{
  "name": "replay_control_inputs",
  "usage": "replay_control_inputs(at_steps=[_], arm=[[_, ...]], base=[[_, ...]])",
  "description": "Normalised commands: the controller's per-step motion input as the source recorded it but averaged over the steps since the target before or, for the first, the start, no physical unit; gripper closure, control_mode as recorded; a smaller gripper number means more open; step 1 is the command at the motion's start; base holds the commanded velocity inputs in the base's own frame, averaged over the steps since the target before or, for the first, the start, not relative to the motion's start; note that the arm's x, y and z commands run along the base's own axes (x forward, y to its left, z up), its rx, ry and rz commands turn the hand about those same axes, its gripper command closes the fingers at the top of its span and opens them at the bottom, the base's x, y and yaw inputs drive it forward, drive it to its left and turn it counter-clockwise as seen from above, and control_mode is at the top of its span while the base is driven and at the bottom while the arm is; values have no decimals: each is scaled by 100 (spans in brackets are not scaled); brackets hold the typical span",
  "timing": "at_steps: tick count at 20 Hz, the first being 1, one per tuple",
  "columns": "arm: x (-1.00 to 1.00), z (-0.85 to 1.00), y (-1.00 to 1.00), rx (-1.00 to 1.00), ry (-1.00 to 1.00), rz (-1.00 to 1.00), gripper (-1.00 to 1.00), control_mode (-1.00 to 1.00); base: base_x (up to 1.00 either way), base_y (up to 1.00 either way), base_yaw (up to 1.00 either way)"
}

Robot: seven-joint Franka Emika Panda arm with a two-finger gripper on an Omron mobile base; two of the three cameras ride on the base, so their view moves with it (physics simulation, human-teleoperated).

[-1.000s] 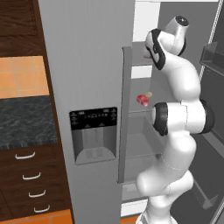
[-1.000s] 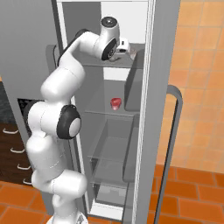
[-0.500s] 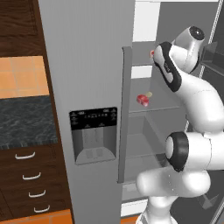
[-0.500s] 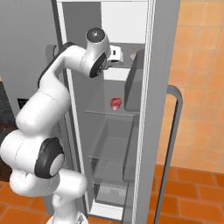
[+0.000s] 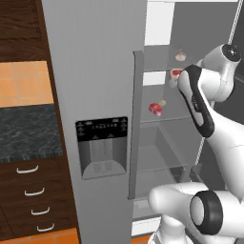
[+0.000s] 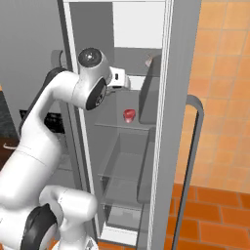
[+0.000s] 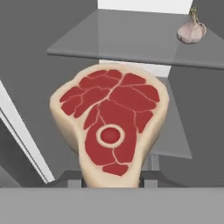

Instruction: Place one garlic and one steak in each tupperware on the nearby counter, to pack two identical lunches.

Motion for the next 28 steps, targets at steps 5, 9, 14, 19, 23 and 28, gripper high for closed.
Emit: replay_control_inputs(at_steps=[5, 9, 14, 19, 23, 28], arm=[[-40, -15, 4, -1, 1, 0, 100, 100], [0, 0, 0, 0, 0, 0, 100, 100], [0, 0, 0, 0, 0, 0, 100, 100], [0, 0, 0, 0, 0, 0, 100, 100], [0, 0, 0, 0, 0, 0, 100, 100], [0, 0, 0, 0, 0, 0, 100, 100]], base=[[-60, 1, 0], [-100, 24, 1], [-72, 80, 5], [1, 100, 5], [1, 100, 45], [6, 100, 53]])
